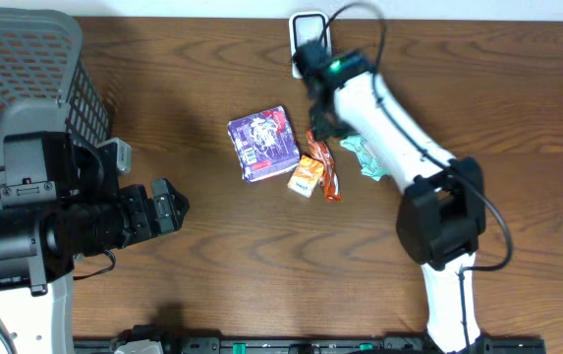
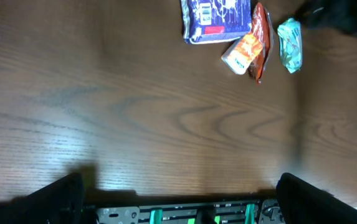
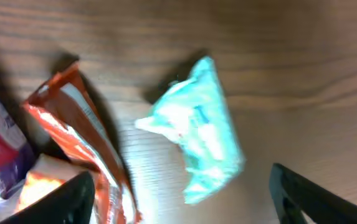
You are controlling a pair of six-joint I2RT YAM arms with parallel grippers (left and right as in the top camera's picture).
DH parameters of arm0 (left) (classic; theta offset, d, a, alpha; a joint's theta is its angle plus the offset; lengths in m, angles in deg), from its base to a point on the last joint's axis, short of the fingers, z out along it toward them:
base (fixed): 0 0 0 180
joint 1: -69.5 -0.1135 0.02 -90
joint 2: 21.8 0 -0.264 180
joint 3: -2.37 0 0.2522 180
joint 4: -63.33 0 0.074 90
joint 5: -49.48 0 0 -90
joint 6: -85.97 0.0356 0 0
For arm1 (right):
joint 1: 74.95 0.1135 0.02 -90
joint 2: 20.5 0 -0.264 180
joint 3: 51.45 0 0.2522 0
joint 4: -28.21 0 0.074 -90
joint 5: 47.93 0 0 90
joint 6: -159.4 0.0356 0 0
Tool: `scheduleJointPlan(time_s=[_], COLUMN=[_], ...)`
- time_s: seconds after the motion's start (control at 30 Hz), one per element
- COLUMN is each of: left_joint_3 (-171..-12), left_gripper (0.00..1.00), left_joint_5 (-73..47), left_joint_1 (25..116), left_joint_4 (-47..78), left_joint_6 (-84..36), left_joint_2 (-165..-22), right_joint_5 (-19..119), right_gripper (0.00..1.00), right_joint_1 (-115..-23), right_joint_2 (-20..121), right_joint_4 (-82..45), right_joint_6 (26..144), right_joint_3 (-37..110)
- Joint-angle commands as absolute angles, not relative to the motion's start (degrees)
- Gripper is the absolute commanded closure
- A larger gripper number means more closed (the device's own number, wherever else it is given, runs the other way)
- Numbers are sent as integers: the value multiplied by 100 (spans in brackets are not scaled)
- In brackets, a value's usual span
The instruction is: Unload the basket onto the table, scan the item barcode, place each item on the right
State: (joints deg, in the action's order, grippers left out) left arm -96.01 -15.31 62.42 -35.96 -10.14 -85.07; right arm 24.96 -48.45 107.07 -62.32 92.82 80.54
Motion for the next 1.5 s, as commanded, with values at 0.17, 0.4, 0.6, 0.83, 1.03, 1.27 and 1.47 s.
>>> scheduleJointPlan(time_s=[0.17,0.4,0.6,0.83,1.03,1.27,1.47], left_joint_3=[-9588,-9588,-9588,-9588,-9588,-9588,-9588], left_gripper=[2,2,2,2,2,2,2], left_joint_5=[-1504,-1507,-1504,-1507,-1507,-1504,-1504], left_joint_1=[6223,6223,6223,6223,6223,6223,6223], left_joint_4=[-3609,-3609,-3609,-3609,-3609,-3609,-3609], left_joint_6=[-985,-985,-985,-985,-985,-985,-985], left_joint_2=[-8513,-8513,-8513,-8513,-8513,-8513,-8513], right_joint_5=[4435,4772,5091,5314,5314,5314,5314], right_gripper=[22,13,13,66,99,99,99], right_joint_1=[-6130,-6539,-6499,-6370,-6292,-6176,-6075], right_joint_2=[10670,10670,10670,10670,10670,10661,10659], right_joint_4=[-6892,-6261,-5402,-4866,-4665,-4921,-4626], right_joint_6=[6447,6267,6267,6528,7190,7367,7430], right_joint_3=[8334,7204,6341,5915,5967,6977,8054])
